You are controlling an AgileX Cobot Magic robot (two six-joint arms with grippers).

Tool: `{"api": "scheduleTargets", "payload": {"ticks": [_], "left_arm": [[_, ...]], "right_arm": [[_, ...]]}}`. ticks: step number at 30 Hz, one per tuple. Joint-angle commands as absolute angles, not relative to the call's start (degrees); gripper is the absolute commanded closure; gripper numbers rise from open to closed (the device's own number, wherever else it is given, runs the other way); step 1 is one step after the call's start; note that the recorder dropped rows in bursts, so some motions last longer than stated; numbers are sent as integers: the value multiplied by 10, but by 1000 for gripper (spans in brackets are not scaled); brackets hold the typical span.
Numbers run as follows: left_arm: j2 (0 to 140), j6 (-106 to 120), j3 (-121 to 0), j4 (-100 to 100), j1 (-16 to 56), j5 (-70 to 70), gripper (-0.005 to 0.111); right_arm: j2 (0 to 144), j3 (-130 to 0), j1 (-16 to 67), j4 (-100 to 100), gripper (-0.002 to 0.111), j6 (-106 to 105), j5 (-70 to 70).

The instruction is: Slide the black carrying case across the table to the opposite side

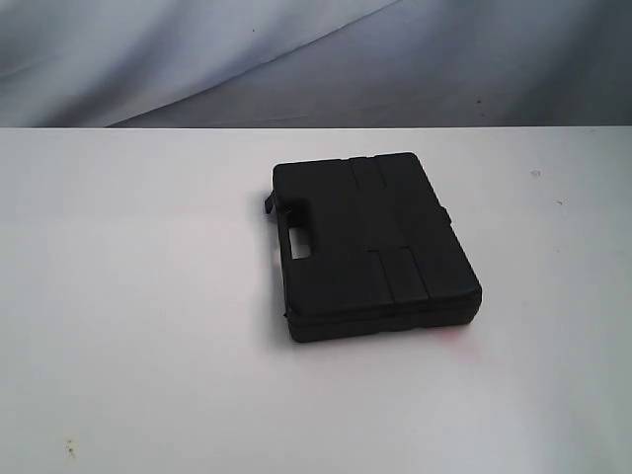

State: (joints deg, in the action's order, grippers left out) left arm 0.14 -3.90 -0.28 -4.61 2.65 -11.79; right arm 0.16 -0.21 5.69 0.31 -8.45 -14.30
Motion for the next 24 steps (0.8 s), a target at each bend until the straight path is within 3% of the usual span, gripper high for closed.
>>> {"api": "scheduleTargets", "payload": {"ticks": [1, 12, 24], "left_arm": [[0, -41, 0, -48, 26, -114, 107], [0, -45, 0, -48, 26, -70, 107], [0, -151, 0, 6, 26, 240, 107]], "right_arm": [[0, 0, 52, 3, 108, -86, -144], [0, 0, 52, 3, 108, -86, -144], [0, 0, 52, 3, 108, -86, -144]]}}
